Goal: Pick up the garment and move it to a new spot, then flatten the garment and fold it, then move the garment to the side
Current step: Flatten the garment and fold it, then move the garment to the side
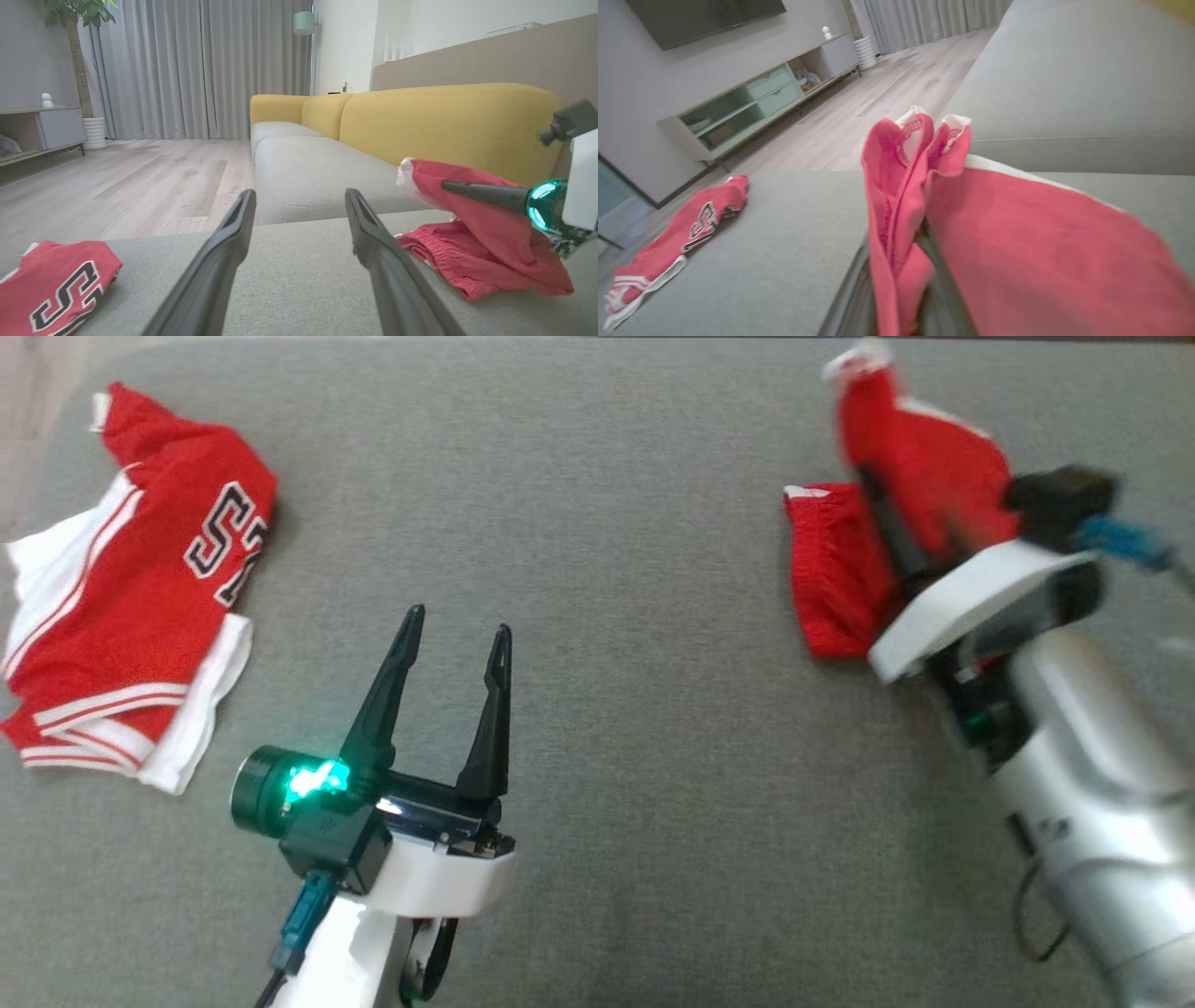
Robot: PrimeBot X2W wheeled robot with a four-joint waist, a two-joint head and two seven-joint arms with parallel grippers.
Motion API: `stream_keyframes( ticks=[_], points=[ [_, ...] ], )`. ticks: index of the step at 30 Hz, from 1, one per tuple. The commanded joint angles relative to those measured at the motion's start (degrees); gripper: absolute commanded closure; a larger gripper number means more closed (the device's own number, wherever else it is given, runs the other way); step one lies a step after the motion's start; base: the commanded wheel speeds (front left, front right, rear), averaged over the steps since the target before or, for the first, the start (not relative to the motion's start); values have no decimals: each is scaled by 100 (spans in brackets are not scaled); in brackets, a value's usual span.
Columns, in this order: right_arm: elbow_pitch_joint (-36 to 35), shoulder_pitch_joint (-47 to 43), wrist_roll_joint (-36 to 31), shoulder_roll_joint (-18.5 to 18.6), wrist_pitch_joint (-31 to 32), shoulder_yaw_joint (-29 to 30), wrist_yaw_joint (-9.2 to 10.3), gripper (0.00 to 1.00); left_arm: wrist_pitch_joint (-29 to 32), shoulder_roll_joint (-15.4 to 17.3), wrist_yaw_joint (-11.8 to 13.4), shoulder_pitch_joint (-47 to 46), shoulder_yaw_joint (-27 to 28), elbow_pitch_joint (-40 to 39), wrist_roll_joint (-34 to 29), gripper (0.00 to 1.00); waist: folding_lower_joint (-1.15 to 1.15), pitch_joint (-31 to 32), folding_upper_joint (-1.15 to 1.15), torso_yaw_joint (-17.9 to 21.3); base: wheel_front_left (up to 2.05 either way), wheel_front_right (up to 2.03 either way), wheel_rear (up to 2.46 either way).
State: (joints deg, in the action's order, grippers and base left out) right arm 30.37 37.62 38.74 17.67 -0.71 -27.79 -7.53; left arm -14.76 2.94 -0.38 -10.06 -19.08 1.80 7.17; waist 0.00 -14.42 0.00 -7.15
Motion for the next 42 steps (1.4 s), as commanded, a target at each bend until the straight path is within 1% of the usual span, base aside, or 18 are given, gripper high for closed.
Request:
stream_keyframes(
  ticks=[1,4,7,11,15,17,20,22,23,27,30,42],
  points=[
    [-185,-168,6,-185,-31,-87,4,0,-24,-3,16,-28,123,-148,57,0,0,79,0,-98,0,0,0],
    [-287,-317,34,-275,-130,-92,4,0,-24,-4,50,25,120,-138,110,0,0,159,0,-130,0,0,0],
    [-515,-631,-81,-156,-523,115,4,0,-24,-5,131,168,155,-128,166,0,0,354,0,-140,0,0,0],
    [-811,-1294,-674,138,-1157,546,4,0,-24,-5,268,482,302,-219,252,0,0,647,0,-37,0,0,0],
    [-1266,-2188,-1268,181,-1409,1126,4,0,-24,-5,352,909,484,-347,247,0,0,897,0,127,0,0,0],
    [-1654,-2677,-1572,88,-1423,1470,4,0,-24,-5,368,1128,583,-415,203,0,0,1007,0,198,0,0,0],
    [-2155,-3473,-1872,-216,-1426,1976,4,0,-24,-5,373,1453,709,-479,164,0,0,1127,0,291,0,0,0],
    [-2408,-4049,-2130,-435,-1427,2125,4,0,-24,-6,376,1716,765,-495,127,0,0,1227,0,352,0,0,0],
    [-2431,-4179,-2195,-472,-1427,2108,4,0,-24,-6,390,1796,791,-482,145,0,0,1267,0,371,0,0,0],
    [-2436,-4480,-2339,-630,-1428,2160,4,0,-24,-6,430,2046,907,-470,192,0,0,1412,0,409,0,0,0],
    [-2460,-4558,-2431,-722,-1428,2240,4,0,-24,-6,393,2122,962,-461,169,0,0,1446,0,404,0,0,0],
    [-2400,-4576,-2707,-819,-1429,2284,4,0,-24,-6,361,2177,1015,-358,132,0,0,1497,0,429,0,0,0]
  ],
)
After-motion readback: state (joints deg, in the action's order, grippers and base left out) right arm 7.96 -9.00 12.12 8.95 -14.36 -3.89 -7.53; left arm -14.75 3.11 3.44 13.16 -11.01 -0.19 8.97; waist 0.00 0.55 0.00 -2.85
